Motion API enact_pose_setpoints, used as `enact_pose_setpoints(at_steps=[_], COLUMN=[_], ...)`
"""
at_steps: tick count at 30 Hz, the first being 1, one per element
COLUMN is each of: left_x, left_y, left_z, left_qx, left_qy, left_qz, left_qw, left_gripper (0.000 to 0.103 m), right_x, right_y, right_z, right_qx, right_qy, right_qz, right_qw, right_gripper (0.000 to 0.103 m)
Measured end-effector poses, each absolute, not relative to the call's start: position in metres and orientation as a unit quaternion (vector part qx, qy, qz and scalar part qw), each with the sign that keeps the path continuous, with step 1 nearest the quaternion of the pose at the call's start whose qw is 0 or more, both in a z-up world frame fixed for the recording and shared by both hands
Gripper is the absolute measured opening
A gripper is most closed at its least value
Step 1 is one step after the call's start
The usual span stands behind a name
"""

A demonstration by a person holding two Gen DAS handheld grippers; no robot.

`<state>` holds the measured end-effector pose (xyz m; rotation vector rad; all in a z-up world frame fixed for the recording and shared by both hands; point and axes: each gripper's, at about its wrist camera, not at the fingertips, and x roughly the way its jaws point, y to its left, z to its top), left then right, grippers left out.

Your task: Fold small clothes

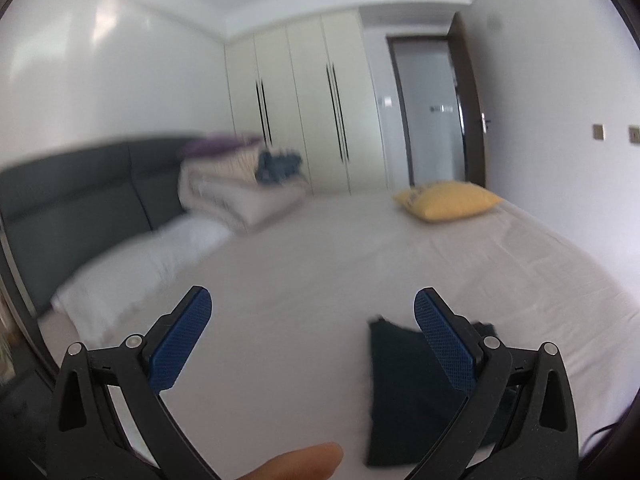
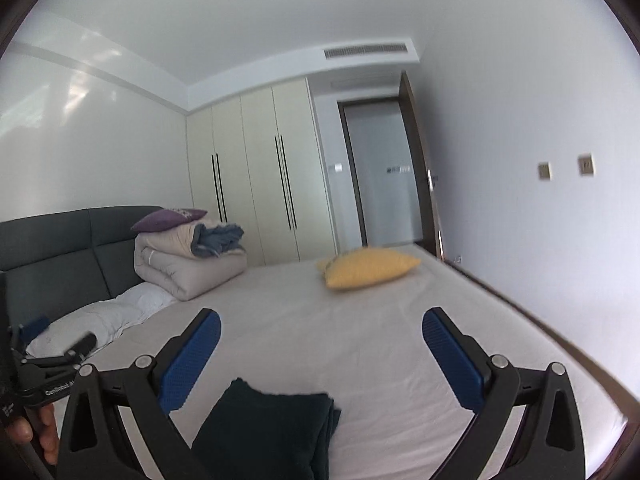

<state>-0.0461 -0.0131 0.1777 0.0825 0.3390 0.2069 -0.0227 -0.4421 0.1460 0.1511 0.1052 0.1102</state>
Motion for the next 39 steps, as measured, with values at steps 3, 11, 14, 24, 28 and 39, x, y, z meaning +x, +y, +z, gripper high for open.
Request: enact_pose_setpoints(at_steps=[3,11,14,24,28,39], left_x=[-0.043,-0.035,-0.03,0.003,0.006,0.011], left_y=[0.006,0.007,0.003,0.003,0.004,0.007], left_z=[0.167,0.087,0.062,0.022,0.021,0.012], left_qx=[0.014,-0.024,-0.014,-0.011,-0.016,-0.017], left_qy=[0.205,0.349,0.37,0.397,0.403,0.412], left_qz=[0.094,0.046,0.052,0.042,0.033,0.021], left_qw=[0.974,0.936,0.928,0.917,0.914,0.911], left_gripper=[0.103,0.103,0.103,0.103,0.103,0.103], right_x=[-0.03,0.002,0.015,0.029,0.033,0.038], right_y=[-0.434,-0.428,-0.426,-0.401,-0.4,-0.4], right_z=[0.15,0.09,0.064,0.008,-0.002,-0.013], right_qx=[0.044,0.077,0.091,0.057,0.053,0.049], right_qy=[0.068,0.224,0.27,0.345,0.36,0.381], right_qz=[0.055,0.047,0.042,0.032,0.031,0.034], right_qw=[0.995,0.97,0.957,0.936,0.931,0.923], right_gripper=[0.103,0.103,0.103,0.103,0.103,0.103])
